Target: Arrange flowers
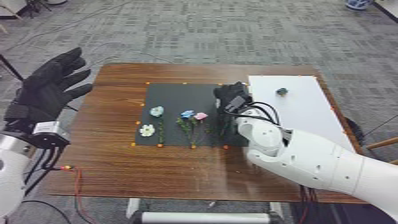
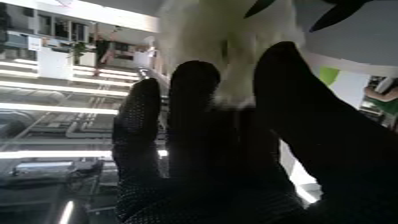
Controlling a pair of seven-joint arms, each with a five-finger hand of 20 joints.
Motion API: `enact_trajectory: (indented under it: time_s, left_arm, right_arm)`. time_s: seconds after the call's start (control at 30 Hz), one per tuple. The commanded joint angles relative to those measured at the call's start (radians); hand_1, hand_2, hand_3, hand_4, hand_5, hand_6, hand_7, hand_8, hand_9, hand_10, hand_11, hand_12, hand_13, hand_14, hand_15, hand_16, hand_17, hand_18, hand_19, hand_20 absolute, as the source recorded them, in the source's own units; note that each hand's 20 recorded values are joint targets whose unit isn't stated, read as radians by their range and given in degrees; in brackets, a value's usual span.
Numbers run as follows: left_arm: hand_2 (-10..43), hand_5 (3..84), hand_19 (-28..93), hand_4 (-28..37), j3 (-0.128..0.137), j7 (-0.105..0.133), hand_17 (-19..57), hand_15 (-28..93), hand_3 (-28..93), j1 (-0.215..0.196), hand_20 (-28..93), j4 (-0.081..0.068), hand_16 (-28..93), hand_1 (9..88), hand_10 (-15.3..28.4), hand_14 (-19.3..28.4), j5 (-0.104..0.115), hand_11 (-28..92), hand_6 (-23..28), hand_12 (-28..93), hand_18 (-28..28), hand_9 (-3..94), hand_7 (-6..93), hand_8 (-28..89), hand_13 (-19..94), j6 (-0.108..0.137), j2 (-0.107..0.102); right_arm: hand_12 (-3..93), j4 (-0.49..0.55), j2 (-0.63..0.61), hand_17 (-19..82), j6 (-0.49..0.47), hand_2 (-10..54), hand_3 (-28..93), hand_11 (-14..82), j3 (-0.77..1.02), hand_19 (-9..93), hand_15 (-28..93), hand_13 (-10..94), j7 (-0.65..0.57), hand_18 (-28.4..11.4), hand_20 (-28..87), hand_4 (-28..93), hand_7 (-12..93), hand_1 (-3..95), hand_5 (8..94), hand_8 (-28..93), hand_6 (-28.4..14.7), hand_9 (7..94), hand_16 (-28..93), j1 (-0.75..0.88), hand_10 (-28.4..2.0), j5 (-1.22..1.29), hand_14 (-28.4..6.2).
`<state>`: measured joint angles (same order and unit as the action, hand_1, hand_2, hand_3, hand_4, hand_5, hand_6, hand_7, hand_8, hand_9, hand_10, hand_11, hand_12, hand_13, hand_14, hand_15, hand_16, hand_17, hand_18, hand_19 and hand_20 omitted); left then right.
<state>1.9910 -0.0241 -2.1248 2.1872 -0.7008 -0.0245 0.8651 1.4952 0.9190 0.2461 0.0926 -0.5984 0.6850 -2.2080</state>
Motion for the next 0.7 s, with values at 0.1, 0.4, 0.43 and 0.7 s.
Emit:
enact_trajectory:
  time_s: [0.1, 0.4, 0.43, 0.7]
  left_arm:
    - [-4.0, 20.0, 38, -28.3, 0.009, -0.012, -11.9, 40, 67, -0.034, 9, -0.002, -4, 23.6, 8.7, 11.9, 0.01, 16, 0.1, 21, 20.3, 14.9, 17.8, -8, 5, 0.004, 0.016]
    - [-3.9, 20.0, 38, -28.3, 0.008, -0.01, -12.1, 40, 67, -0.053, 9, 0.002, -4, 23.7, 8.8, 12.2, 0.013, 16, 0.3, 21, 20.4, 14.7, 17.4, -8, 5, 0.008, 0.024]
    - [-3.9, 20.0, 38, -28.3, 0.009, -0.009, -12.1, 40, 67, -0.056, 9, 0.003, -4, 23.7, 8.8, 12.1, 0.013, 15, 0.3, 21, 20.4, 14.7, 17.3, -8, 5, 0.009, 0.026]
    - [-3.8, 20.1, 38, -28.3, 0.018, -0.005, -12.1, 40, 67, -0.086, 9, 0.016, -4, 23.8, 9.0, 12.2, 0.012, 16, 0.5, 22, 20.4, 14.8, 17.1, -8, 5, 0.02, 0.044]
  right_arm:
    - [24.8, 0.037, -0.006, 23, -0.061, -9.5, 92, 31.7, 0.003, 77, 72, 49, 0.002, -18.7, 51, -28, 36, 39.7, 43.5, -16, -1.5, 46.1, 37, -0.035, -11.5, -0.006, -7.6]
    - [23.6, 0.056, 0.003, 21, -0.038, -9.5, 93, 24.6, 0.011, 76, 74, 45, -0.027, -19.1, 51, -26, 27, 36.6, 38.1, -13, -4.8, 40.0, 30, -0.057, -13.2, -0.023, -10.4]
    - [23.7, 0.061, 0.0, 21, -0.017, -9.5, 93, 24.1, 0.009, 76, 75, 44, -0.039, -19.1, 51, -25, 26, 36.1, 36.2, -13, -5.4, 38.3, 28, -0.061, -13.7, -0.022, -10.7]
    - [29.4, 0.2, -0.106, 20, 0.057, -9.5, 93, 32.4, 0.181, 77, 78, 39, 0.124, -18.8, 51, -24, 22, 34.9, 23.1, -10, -6.3, 28.1, 26, 0.032, -16.2, 0.05, -12.5]
